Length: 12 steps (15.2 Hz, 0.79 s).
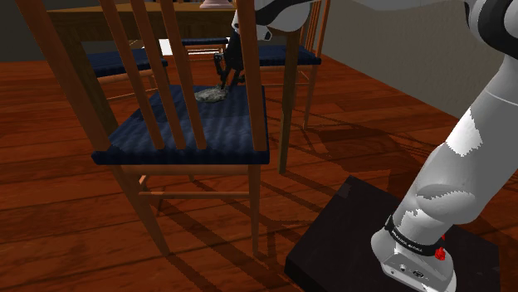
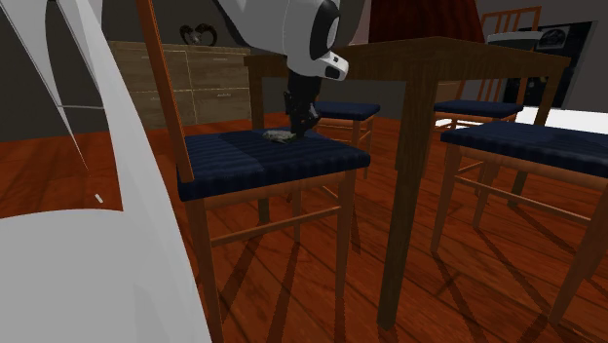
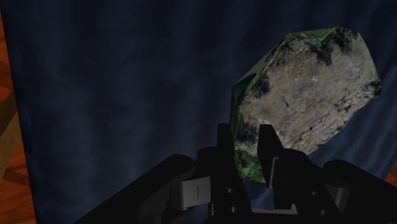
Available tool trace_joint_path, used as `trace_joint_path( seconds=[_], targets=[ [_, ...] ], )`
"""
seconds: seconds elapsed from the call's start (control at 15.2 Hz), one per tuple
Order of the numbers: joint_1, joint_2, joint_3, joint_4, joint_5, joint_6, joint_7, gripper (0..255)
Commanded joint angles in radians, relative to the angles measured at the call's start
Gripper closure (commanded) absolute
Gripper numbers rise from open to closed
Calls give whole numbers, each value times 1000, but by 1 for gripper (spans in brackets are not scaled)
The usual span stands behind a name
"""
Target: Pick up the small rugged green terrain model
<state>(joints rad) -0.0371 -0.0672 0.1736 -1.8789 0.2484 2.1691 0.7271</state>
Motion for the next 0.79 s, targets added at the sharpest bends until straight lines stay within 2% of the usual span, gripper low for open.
trace_joint_path(
  seconds=[0.0, 0.13, 0.73],
  targets=[
    [0, 0, 0, 0, 0, 0, 0, 255],
    [0, -1, 0, -2, 0, 1, 0, 255],
    [-3, 3, -2, 123, -16, -117, 28, 255]
  ],
)
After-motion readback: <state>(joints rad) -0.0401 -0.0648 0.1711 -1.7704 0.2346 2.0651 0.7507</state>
